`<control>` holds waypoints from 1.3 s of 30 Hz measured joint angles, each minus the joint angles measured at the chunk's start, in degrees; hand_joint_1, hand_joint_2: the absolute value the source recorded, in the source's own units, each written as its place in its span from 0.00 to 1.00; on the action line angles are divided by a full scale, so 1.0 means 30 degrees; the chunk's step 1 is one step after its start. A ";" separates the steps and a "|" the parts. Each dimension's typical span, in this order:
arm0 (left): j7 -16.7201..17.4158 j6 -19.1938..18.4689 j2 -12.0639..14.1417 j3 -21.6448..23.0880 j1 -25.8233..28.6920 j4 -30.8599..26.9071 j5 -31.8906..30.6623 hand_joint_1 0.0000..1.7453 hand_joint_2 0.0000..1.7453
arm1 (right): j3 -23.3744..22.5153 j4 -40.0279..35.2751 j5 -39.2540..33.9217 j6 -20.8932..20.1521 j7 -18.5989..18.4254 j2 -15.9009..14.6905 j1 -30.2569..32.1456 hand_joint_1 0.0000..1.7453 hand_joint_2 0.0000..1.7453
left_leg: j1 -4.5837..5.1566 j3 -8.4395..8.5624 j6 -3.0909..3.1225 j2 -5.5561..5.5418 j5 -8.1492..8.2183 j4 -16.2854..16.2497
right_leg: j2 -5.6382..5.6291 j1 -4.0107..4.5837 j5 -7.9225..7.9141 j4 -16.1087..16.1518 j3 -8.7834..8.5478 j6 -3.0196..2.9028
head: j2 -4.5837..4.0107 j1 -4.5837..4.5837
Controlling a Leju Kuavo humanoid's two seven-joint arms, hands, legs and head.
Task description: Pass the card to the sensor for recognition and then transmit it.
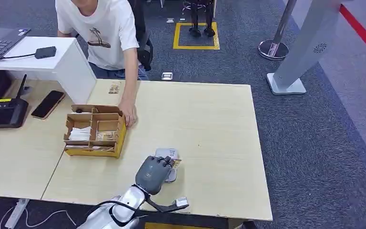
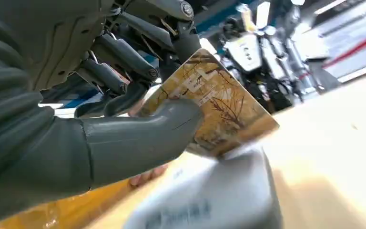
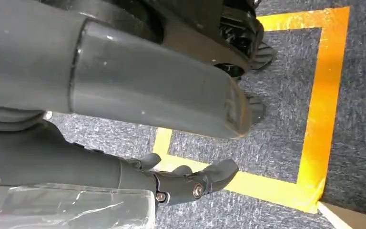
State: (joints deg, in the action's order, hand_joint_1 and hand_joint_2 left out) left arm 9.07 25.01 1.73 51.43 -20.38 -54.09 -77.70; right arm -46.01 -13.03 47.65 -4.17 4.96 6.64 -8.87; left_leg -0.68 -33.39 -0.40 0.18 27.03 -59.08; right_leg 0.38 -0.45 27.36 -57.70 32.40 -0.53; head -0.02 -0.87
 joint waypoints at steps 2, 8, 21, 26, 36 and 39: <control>0.0351 0.0978 0.0059 -0.0124 0.0035 -0.0220 0.0189 1.00 1.00 | 0.0022 0.0000 0.0000 0.0000 0.0000 0.0000 0.0022 0.00 0.00 | -0.0001 0.0000 -0.0001 0.0012 -0.0001 0.0000 | -0.0010 0.0000 -0.0012 -0.0001 0.0008 -0.0017 | 0.0000 -0.0007; 0.0509 0.3474 0.0501 -0.2792 -0.0373 -0.2275 0.0882 1.00 1.00 | 0.0219 0.0000 0.0015 0.0015 0.0000 -0.0015 0.0090 0.00 0.00 | -0.0005 -0.0007 -0.0007 0.0006 -0.0009 0.0000 | -0.0007 0.0003 -0.0013 -0.0002 0.0016 -0.0018 | 0.0000 0.0007; -0.0219 0.3963 0.1078 -0.8606 -0.2036 -0.2812 0.2507 1.00 1.00 | 0.1027 0.0000 -0.0015 0.0146 -0.0291 -0.0015 0.0143 0.00 0.00 | -0.0009 -0.0009 -0.0020 0.0006 -0.0023 0.0000 | -0.0013 0.0008 -0.0014 -0.0009 0.0018 -0.0020 | 0.0000 0.0008; -0.0430 0.4028 0.1224 -0.9785 -0.2285 -0.2332 0.2907 1.00 1.00 | 0.1188 0.0000 -0.0029 0.0153 -0.0291 -0.0015 0.0178 0.00 0.00 | -0.0010 -0.0010 -0.0020 0.0005 -0.0023 0.0000 | -0.0010 0.0008 -0.0013 -0.0009 0.0024 -0.0020 | 0.0000 0.0007; -0.0444 0.4086 0.1603 -1.1272 -0.2364 -0.1349 0.3649 1.00 1.00 | 0.1516 0.0007 -0.0138 0.0088 -0.0357 -0.0015 0.0208 0.00 0.00 | -0.0011 -0.0011 -0.0020 0.0014 -0.0023 0.0000 | -0.0019 0.0008 -0.0014 -0.0009 0.0029 -0.0021 | 0.0000 0.0007; -0.0611 0.4086 0.1742 -1.1678 -0.2363 -0.1079 0.3693 1.00 1.00 | 0.1545 0.0007 -0.0262 0.0080 -0.0379 -0.0015 0.0243 0.00 0.00 | -0.0013 -0.0013 -0.0021 0.0013 -0.0023 0.0001 | -0.0018 0.0009 -0.0013 -0.0010 0.0033 -0.0021 | 0.0000 0.0000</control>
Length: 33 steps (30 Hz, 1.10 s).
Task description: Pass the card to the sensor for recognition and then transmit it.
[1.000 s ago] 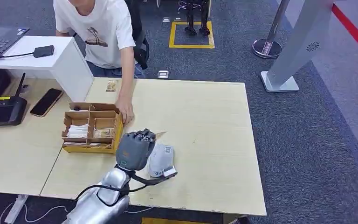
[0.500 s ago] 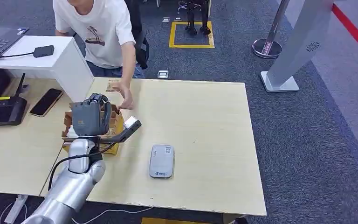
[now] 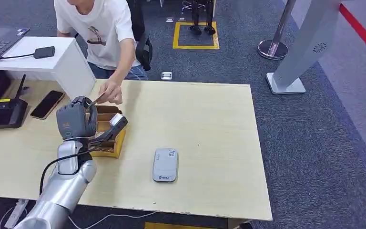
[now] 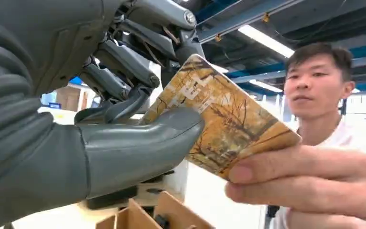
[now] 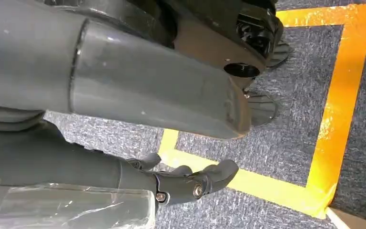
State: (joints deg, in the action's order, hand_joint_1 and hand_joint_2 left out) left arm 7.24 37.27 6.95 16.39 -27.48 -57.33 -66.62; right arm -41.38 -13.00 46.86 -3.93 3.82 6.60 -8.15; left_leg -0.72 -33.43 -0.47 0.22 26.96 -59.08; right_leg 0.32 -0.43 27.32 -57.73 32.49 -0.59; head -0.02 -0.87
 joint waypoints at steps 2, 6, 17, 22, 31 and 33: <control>-0.0015 0.0000 0.0073 -0.0168 0.0001 0.0125 0.0000 1.00 1.00 | 0.0007 0.0000 -0.0007 0.0000 0.0000 0.0000 0.0015 0.00 0.00 | 0.0000 -0.0002 0.0000 0.0000 0.0000 0.0000 | 0.0000 0.0000 0.0000 0.0000 0.0001 0.0000 | 0.0000 0.0007; -0.0023 0.0007 0.0102 -0.0314 0.0003 0.0314 0.0022 1.00 1.00 | 0.0022 0.0000 0.0007 0.0000 0.0000 0.0000 0.0044 0.00 0.00 | 0.0003 -0.0009 0.0001 0.0001 0.0002 0.0000 | 0.0000 0.0000 0.0000 0.0001 0.0002 0.0001 | 0.0000 0.0015; -0.0817 0.0007 0.0094 -0.1319 0.0455 0.0379 0.0291 0.00 0.00 | 0.0313 0.0000 -0.0065 0.0036 0.0000 0.0000 0.0146 0.00 0.00 | 0.0002 -0.0013 0.0001 -0.0004 0.0001 0.0000 | 0.0002 -0.0002 0.0000 0.0001 0.0008 0.0000 | 0.0007 0.0007; -0.0912 0.0007 0.0080 -0.1523 0.0547 0.0372 0.0306 0.00 0.00 | 0.0342 0.0000 -0.0073 0.0058 0.0000 0.0000 0.0180 0.00 0.00 | 0.0002 -0.0013 0.0001 -0.0005 0.0001 0.0000 | 0.0002 -0.0002 0.0000 0.0001 0.0007 0.0001 | 0.0000 0.0007; -0.1021 0.0007 0.0094 -0.1742 0.0749 0.0197 0.0175 0.00 0.00 | 0.0372 0.0000 -0.0080 0.0066 0.0000 -0.0007 0.0206 0.00 0.00 | 0.0003 -0.0014 0.0001 -0.0006 0.0001 -0.0001 | 0.0002 -0.0002 0.0000 0.0001 0.0007 0.0001 | 0.0000 0.0007; -0.0977 0.0000 0.0146 -0.1742 0.0745 0.0190 0.0029 0.00 0.00 | 0.0386 0.0000 -0.0087 0.0066 0.0000 -0.0007 0.0217 0.00 0.00 | 0.0003 -0.0013 0.0001 -0.0005 0.0001 -0.0001 | 0.0002 -0.0002 0.0000 0.0001 0.0007 0.0001 | 0.0000 0.0007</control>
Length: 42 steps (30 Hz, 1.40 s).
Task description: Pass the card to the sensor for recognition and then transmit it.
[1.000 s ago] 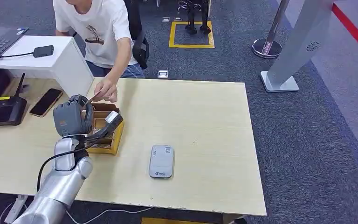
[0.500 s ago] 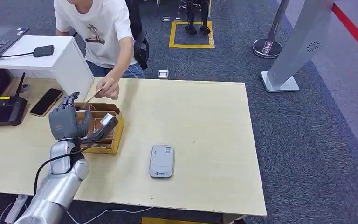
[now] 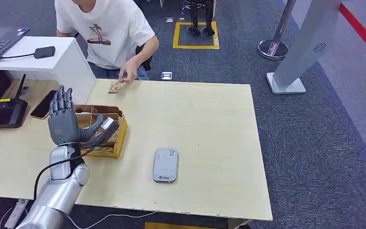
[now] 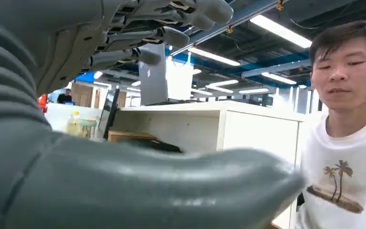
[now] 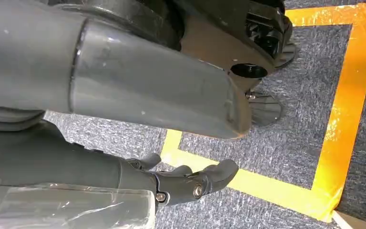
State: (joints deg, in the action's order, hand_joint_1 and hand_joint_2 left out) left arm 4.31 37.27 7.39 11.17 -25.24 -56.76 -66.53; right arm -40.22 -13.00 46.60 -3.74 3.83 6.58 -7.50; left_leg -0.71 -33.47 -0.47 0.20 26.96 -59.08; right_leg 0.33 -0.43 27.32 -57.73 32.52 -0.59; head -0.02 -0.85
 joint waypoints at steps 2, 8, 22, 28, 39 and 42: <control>0.0255 -0.0139 0.0117 0.0007 -0.0010 -0.0051 -0.0379 0.00 1.00 | 0.0015 0.0000 -0.0044 0.0000 0.0000 -0.0007 0.0018 0.00 0.00 | -0.0001 0.0001 0.0000 0.0003 0.0000 0.0000 | -0.0003 0.0001 0.0000 0.0000 0.0007 0.0000 | 0.0000 0.0000; 0.0736 -0.1428 0.0750 0.0204 -0.0384 -0.0467 -0.0918 0.00 1.00 | 0.0073 0.0000 -0.0277 -0.0036 0.0000 -0.0058 0.0106 0.00 0.00 | -0.0002 0.0001 -0.0003 0.0012 -0.0002 0.0000 | -0.0008 0.0002 0.0000 -0.0001 0.0013 -0.0001 | 0.0000 0.0000; -0.0255 -1.0144 0.3600 0.3797 -0.2618 -0.4345 0.1779 0.00 1.00 | 0.0014 0.0000 -0.1079 -0.0189 0.0387 -0.0248 0.0637 0.00 0.00 | -0.0004 -0.0008 -0.0005 0.0018 -0.0003 -0.0001 | -0.0013 0.0005 -0.0010 -0.0001 0.0024 -0.0013 | 0.0000 -0.0007; -0.0015 -1.0316 0.4502 0.5720 -0.2077 -0.7477 0.2675 0.00 1.00 | -0.0190 0.0000 -0.1341 -0.0138 0.0736 -0.0262 0.0974 0.00 0.00 | 0.0003 -0.0016 -0.0004 0.0017 0.0009 0.0001 | -0.0013 0.0002 0.0001 0.0001 0.0025 -0.0003 | 0.0000 0.0000; -0.0481 -1.0003 0.4553 0.6950 -0.0425 -0.9078 0.4633 0.00 1.00 | -0.0517 0.0000 -0.1333 0.0007 0.0809 -0.0321 0.1052 0.00 0.00 | 0.0000 -0.0013 -0.0005 0.0015 0.0004 0.0000 | -0.0015 0.0001 -0.0006 0.0002 0.0025 -0.0009 | 0.0000 0.0000; -0.0488 -1.0025 0.4524 0.7271 -0.0139 -0.9246 0.4692 0.00 1.00 | -0.0554 0.0000 -0.1333 0.0022 0.0816 -0.0386 0.1082 0.00 0.00 | 0.0000 -0.0013 -0.0005 0.0016 0.0005 0.0000 | -0.0016 0.0001 -0.0006 0.0002 0.0026 -0.0009 | 0.0000 0.0000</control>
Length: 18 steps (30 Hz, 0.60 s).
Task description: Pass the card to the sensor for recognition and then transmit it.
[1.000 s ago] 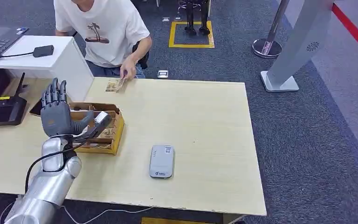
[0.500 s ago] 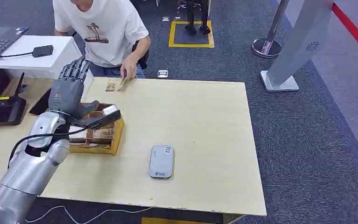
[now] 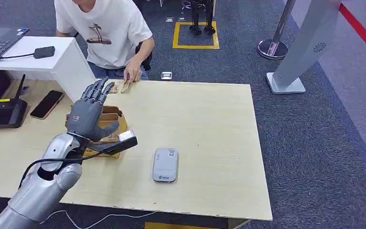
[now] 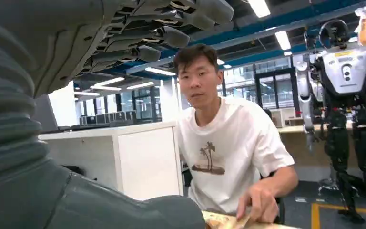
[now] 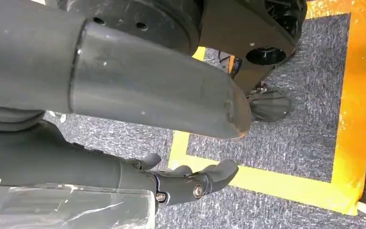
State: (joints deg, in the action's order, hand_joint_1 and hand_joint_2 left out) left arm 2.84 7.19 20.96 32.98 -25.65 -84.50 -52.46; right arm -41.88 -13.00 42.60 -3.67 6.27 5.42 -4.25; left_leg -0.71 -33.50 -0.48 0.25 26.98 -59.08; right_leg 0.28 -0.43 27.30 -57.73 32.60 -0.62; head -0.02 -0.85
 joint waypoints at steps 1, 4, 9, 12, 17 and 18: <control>0.0000 0.0000 -0.0044 0.0058 0.0105 -0.0007 0.0000 0.00 1.00 | -0.0007 0.0000 0.0000 0.0007 0.0000 -0.0022 0.0005 0.00 0.00 | 0.0001 0.0000 0.0000 0.0001 0.0001 0.0000 | -0.0001 0.0000 0.0000 0.0000 0.0001 0.0000 | 0.0000 0.0001; 0.0000 0.0015 -0.0167 0.0211 0.0322 -0.0058 0.0000 0.00 1.00 | -0.0022 0.0000 0.0000 0.0015 0.0015 -0.0066 0.0030 0.00 0.00 | 0.0000 -0.0003 0.0000 -0.0001 0.0001 0.0000 | -0.0002 0.0000 0.0001 0.0001 0.0002 0.0000 | 0.0000 0.0000; 0.0000 0.0029 -0.0248 0.0393 0.0440 -0.0095 0.0000 0.00 1.00 | -0.0022 0.0000 0.0000 0.0029 0.0021 -0.0116 0.0064 0.00 0.00 | 0.0000 -0.0003 0.0000 -0.0001 0.0001 0.0001 | -0.0002 0.0000 0.0000 0.0000 0.0002 0.0001 | 0.0000 0.0000; 0.0000 0.0161 -0.0321 0.0451 0.0575 -0.0102 0.0000 0.00 1.00 | -0.0022 0.0000 0.0022 0.0036 0.0022 -0.0138 0.0092 0.00 0.00 | 0.0000 -0.0002 0.0000 0.0001 0.0001 0.0001 | -0.0002 0.0000 0.0000 0.0000 0.0001 0.0000 | 0.0000 0.0000; 0.0379 0.0758 -0.0700 0.0561 0.1410 -0.0095 -0.0365 0.00 1.00 | -0.0044 0.0000 0.0036 0.0109 0.0022 -0.0168 0.0138 0.00 0.00 | 0.0000 -0.0003 0.0000 0.0000 0.0002 0.0001 | -0.0004 0.0000 0.0002 0.0002 0.0004 0.0001 | 0.0007 0.0000; 0.0510 0.0802 -0.0765 0.0605 0.1515 -0.0095 -0.0533 0.00 1.00 | -0.0058 0.0000 0.0036 0.0117 0.0036 -0.0182 0.0141 0.00 0.00 | 0.0000 -0.0004 0.0000 0.0000 0.0003 0.0000 | -0.0005 0.0000 0.0003 0.0002 0.0006 0.0001 | 0.0000 0.0000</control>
State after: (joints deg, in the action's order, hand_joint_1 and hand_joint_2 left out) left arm 4.37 9.60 18.67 34.80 -21.11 -84.78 -54.05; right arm -42.05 -13.00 42.71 -3.32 6.38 4.87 -3.83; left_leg -0.71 -33.51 -0.48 0.25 26.99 -59.08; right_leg 0.27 -0.43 27.31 -57.72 32.61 -0.61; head -0.02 -0.85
